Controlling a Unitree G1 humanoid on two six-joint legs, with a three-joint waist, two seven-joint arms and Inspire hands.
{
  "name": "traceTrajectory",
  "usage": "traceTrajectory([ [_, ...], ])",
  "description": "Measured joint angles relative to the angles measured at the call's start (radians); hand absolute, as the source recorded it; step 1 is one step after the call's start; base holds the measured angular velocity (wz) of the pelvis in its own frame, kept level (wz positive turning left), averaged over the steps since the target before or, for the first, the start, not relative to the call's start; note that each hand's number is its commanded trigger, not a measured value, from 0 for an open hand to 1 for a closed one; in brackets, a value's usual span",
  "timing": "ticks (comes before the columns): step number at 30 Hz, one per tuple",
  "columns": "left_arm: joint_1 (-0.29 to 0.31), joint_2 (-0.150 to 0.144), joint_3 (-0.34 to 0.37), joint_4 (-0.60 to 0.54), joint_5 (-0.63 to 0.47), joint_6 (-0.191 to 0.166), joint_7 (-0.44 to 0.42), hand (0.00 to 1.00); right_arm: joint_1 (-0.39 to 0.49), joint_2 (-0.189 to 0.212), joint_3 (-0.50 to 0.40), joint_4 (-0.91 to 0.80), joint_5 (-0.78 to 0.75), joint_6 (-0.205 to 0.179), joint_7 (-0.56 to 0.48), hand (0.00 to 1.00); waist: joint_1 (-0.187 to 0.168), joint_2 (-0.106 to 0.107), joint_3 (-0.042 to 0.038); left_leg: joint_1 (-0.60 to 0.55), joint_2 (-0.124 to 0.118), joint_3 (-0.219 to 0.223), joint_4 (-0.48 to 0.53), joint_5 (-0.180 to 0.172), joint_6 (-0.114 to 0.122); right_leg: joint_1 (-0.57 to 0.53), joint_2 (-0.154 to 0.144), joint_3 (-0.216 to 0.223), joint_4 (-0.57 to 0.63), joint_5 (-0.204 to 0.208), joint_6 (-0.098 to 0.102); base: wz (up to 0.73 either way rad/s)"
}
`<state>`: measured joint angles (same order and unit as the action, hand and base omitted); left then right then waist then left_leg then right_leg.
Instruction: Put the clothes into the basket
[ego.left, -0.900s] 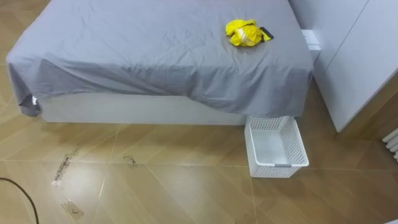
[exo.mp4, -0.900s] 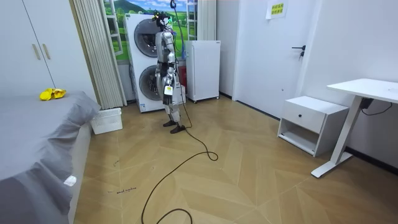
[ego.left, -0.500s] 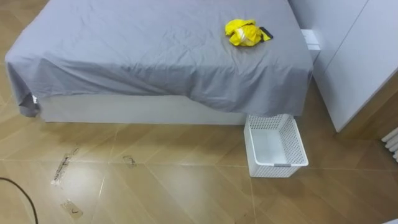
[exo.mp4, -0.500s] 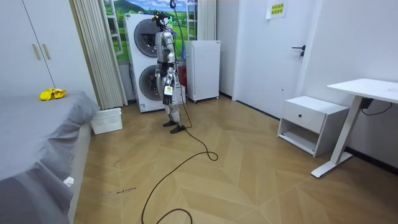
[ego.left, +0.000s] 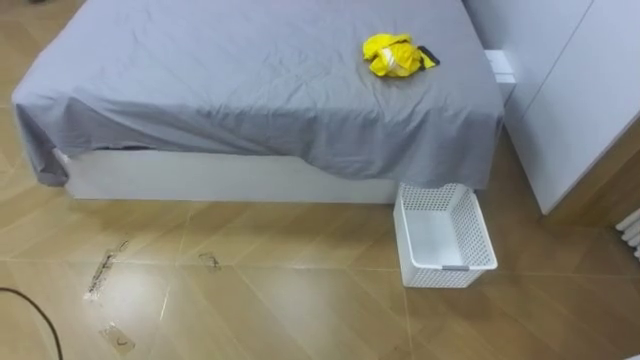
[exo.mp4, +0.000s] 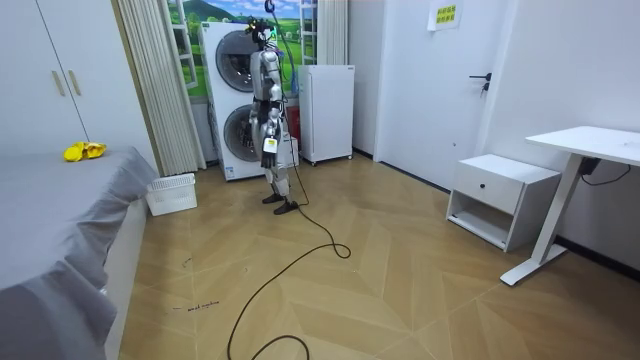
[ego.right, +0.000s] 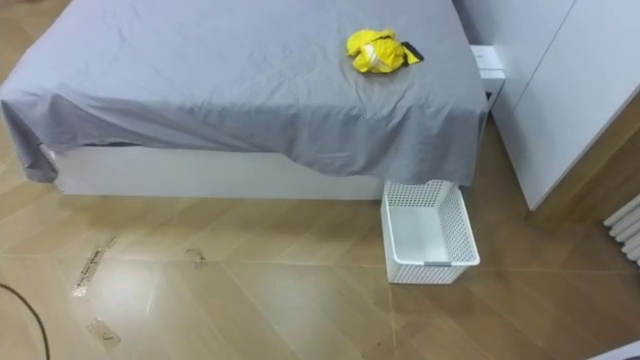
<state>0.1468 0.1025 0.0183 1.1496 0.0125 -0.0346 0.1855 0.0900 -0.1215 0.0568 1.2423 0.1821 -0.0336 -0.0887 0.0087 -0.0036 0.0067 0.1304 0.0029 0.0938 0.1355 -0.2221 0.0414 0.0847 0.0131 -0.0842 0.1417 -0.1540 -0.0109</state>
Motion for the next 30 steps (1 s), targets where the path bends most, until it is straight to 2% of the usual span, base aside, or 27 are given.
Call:
traceTrajectory([
  [3, 0.008, 0.000, 0.038, 0.001, -0.021, 0.000, -0.002, 0.00, 0.001, 0.000, 0.000, -0.003, -0.004, 0.001, 0.004, 0.00, 0.016, -0.003, -0.0008, -0.025, 0.015, 0.017, 0.066, -0.037, -0.008, -0.012, 0.008, -0.016, 0.036, -0.019, -0.012, -0.24],
  [5, 0.010, 0.003, 0.059, 0.002, -0.059, 0.000, -0.002, 0.00, 0.004, 0.001, 0.001, -0.002, -0.004, 0.002, 0.005, 0.00, 0.025, -0.004, -0.0007, -0.058, 0.028, 0.030, 0.178, -0.085, -0.022, -0.039, 0.017, -0.014, 0.096, -0.065, -0.025, -0.09],
  [6, 0.013, 0.006, 0.062, 0.004, -0.064, 0.000, -0.002, 0.00, 0.004, 0.001, 0.001, -0.002, -0.004, 0.002, 0.005, 0.00, 0.027, -0.006, -0.0027, -0.071, 0.034, 0.036, 0.212, -0.093, -0.031, -0.044, 0.018, -0.014, 0.110, -0.080, -0.031, -0.05],
  [7, 0.019, 0.015, 0.079, 0.009, -0.065, -0.001, -0.001, 0.00, 0.003, 0.002, 0.001, -0.002, -0.008, 0.002, 0.005, 0.00, 0.028, -0.014, -0.0034, -0.107, 0.042, 0.043, 0.303, -0.096, -0.036, -0.047, 0.018, -0.009, 0.127, -0.097, -0.042, 0.00],
  [8, 0.026, 0.023, 0.079, 0.009, -0.066, -0.001, -0.001, 0.00, 0.002, -0.003, 0.000, -0.004, -0.019, 0.000, 0.004, 0.00, 0.029, -0.010, -0.0024, -0.163, 0.058, 0.044, 0.424, -0.095, -0.037, -0.044, 0.019, 0.004, 0.134, -0.104, -0.049, 0.00],
  [10, 0.044, 0.032, 0.076, 0.013, -0.064, 0.000, 0.000, 0.00, 0.004, -0.006, -0.001, -0.004, -0.021, 0.000, 0.001, 0.00, 0.020, -0.013, 0.0041, -0.277, 0.071, 0.029, 0.583, -0.086, -0.040, -0.024, 0.025, 0.012, 0.139, -0.118, -0.062, 0.17],
  [12, 0.060, 0.035, 0.051, 0.013, -0.062, 0.002, 0.004, 0.00, 0.010, -0.008, 0.000, -0.001, 0.006, 0.008, -0.008, 0.00, 0.018, -0.016, 0.0052, -0.370, 0.047, 0.028, 0.510, -0.086, -0.031, -0.016, 0.018, 0.031, 0.149, -0.143, -0.059, 0.21],
  [13, 0.078, 0.031, 0.045, 0.013, -0.057, 0.008, 0.004, 0.00, 0.009, -0.008, -0.001, 0.002, 0.017, 0.014, -0.013, 0.00, 0.025, -0.019, 0.0065, -0.425, 0.024, 0.021, 0.410, -0.053, -0.046, -0.014, 0.008, 0.038, 0.155, -0.161, -0.050, -0.09],
  [14, 0.104, 0.027, 0.044, 0.014, -0.051, 0.010, 0.008, 0.00, 0.005, -0.008, 0.001, 0.001, 0.016, 0.016, -0.014, 0.00, 0.029, -0.019, 0.0062, -0.465, 0.016, 0.008, 0.294, 0.019, -0.052, -0.003, 0.002, 0.042, 0.154, -0.174, -0.047, -0.19],
  [15, 0.116, 0.026, 0.044, 0.016, -0.052, 0.013, 0.010, 0.00, 0.005, -0.006, 0.001, 0.001, 0.016, 0.015, -0.012, 0.00, 0.030, -0.018, 0.0067, -0.482, 0.017, 0.007, 0.253, 0.062, -0.052, 0.002, -0.002, 0.042, 0.154, -0.181, -0.046, -0.31],
  [16, 0.136, 0.023, 0.045, 0.022, -0.052, 0.016, 0.010, 0.00, 0.004, -0.005, 0.002, 0.000, 0.013, 0.015, -0.007, 0.00, 0.032, -0.017, 0.0060, -0.500, 0.020, -0.003, 0.191, 0.124, -0.051, 0.015, -0.014, 0.044, 0.151, -0.195, -0.043, -0.27],
  [17, 0.141, 0.017, 0.046, 0.025, -0.051, 0.022, 0.010, 0.00, 0.005, -0.006, 0.001, 0.000, 0.008, 0.017, -0.008, 0.00, 0.029, -0.019, 0.0060, -0.512, 0.020, -0.002, 0.165, 0.184, -0.044, 0.029, -0.026, 0.051, 0.149, -0.215, -0.036, -0.21],
  [18, 0.141, 0.013, 0.046, 0.025, -0.052, 0.023, 0.010, 0.00, 0.005, -0.006, 0.000, 0.000, 0.007, 0.019, -0.010, 0.00, 0.027, -0.021, 0.0064, -0.517, 0.018, 0.005, 0.166, 0.209, -0.038, 0.039, -0.034, 0.053, 0.148, -0.227, -0.029, 0.00],
  [19, 0.130, 0.006, 0.046, 0.025, -0.049, 0.023, 0.007, 0.00, 0.004, -0.007, -0.003, 0.001, 0.005, 0.025, -0.019, 0.00, 0.020, -0.022, 0.0038, -0.530, 0.004, 0.030, 0.184, 0.247, -0.009, 0.047, -0.055, 0.057, 0.146, -0.250, -0.011, 0.11],
  [20, 0.110, 0.005, 0.047, 0.024, -0.048, 0.021, 0.007, 0.00, 0.004, -0.006, -0.004, 0.002, -0.001, 0.030, -0.024, 0.00, 0.017, -0.039, -0.0060, -0.539, -0.017, 0.064, 0.223, 0.230, 0.032, 0.042, -0.086, 0.067, 0.149, -0.270, 0.012, 0.10],
  [21, 0.105, 0.006, 0.047, 0.025, -0.051, 0.019, 0.007, 0.00, 0.008, -0.004, -0.003, 0.002, -0.001, 0.031, -0.023, 0.00, 0.019, -0.047, -0.0043, -0.544, -0.028, 0.083, 0.246, 0.204, 0.042, 0.045, -0.103, 0.078, 0.149, -0.278, 0.019, -0.14],
  [22, 0.089, 0.006, 0.048, 0.024, -0.050, 0.014, 0.007, 0.00, 0.003, -0.005, -0.004, -0.002, -0.002, 0.031, -0.023, 0.00, 0.026, -0.061, -0.0009, -0.543, -0.045, 0.107, 0.293, 0.158, 0.053, 0.060, -0.137, 0.088, 0.147, -0.285, 0.034, -0.29],
  [23, 0.082, 0.006, 0.056, 0.017, -0.050, 0.006, 0.006, 0.00, 0.004, -0.004, -0.011, -0.006, -0.002, 0.022, -0.025, 0.00, 0.026, -0.062, -0.0004, -0.539, -0.056, 0.124, 0.340, 0.106, 0.059, 0.079, -0.153, 0.086, 0.160, -0.283, 0.042, -0.34],
  [24, 0.076, 0.007, 0.058, 0.012, -0.051, 0.002, 0.006, 0.00, 0.006, -0.004, -0.012, -0.010, -0.002, 0.018, -0.026, 0.00, 0.025, -0.061, -0.0019, -0.532, -0.059, 0.133, 0.356, 0.082, 0.064, 0.079, -0.164, 0.086, 0.184, -0.281, 0.046, -0.22],
  [25, 0.059, 0.013, 0.057, 0.010, -0.065, -0.006, 0.006, 0.00, 0.004, -0.004, -0.012, -0.013, 0.003, 0.011, -0.030, 0.00, 0.024, -0.063, -0.0012, -0.499, -0.071, 0.147, 0.365, 0.045, 0.072, 0.071, -0.184, 0.079, 0.266, -0.271, 0.066, -0.12],
  [26, 0.043, 0.018, 0.057, 0.009, -0.096, -0.019, 0.008, 0.00, 0.009, -0.004, -0.012, -0.012, 0.006, 0.008, -0.036, 0.00, 0.020, -0.071, 0.0023, -0.454, -0.088, 0.150, 0.356, 0.015, 0.078, 0.050, -0.203, 0.075, 0.384, -0.240, 0.101, -0.09],
  [27, 0.036, 0.021, 0.057, 0.009, -0.106, -0.024, 0.010, 0.00, 0.010, -0.005, -0.013, -0.013, 0.006, 0.008, -0.042, 0.00, 0.022, -0.066, 0.0010, -0.427, -0.095, 0.152, 0.347, 0.002, 0.080, 0.028, -0.209, 0.080, 0.456, -0.212, 0.106, -0.07],
  [28, 0.028, 0.023, 0.056, 0.007, -0.119, -0.040, 0.019, 0.00, 0.013, -0.008, -0.015, -0.017, 0.014, 0.005, -0.058, 0.00, 0.021, -0.058, -0.0029, -0.375, -0.104, 0.150, 0.325, -0.021, 0.085, -0.021, -0.219, 0.078, 0.602, -0.114, 0.100, -0.10],
  [29, 0.027, 0.024, 0.053, -0.009, -0.118, -0.043, 0.031, 0.00, 0.014, -0.010, -0.025, -0.025, 0.025, 0.000, -0.078, 0.00, 0.019, -0.048, -0.0057, -0.311, -0.113, 0.139, 0.287, -0.035, 0.090, -0.064, -0.222, 0.070, 0.714, 0.027, 0.078, -0.04],
  [30, 0.027, 0.026, 0.051, -0.021, -0.115, -0.045, 0.035, 0.00, 0.018, -0.010, -0.032, -0.035, 0.028, -0.001, -0.084, 0.00, 0.019, -0.041, -0.0061, -0.281, -0.119, 0.123, 0.264, -0.043, 0.092, -0.085, -0.220, 0.068, 0.761, 0.060, 0.060, 0.04],
])
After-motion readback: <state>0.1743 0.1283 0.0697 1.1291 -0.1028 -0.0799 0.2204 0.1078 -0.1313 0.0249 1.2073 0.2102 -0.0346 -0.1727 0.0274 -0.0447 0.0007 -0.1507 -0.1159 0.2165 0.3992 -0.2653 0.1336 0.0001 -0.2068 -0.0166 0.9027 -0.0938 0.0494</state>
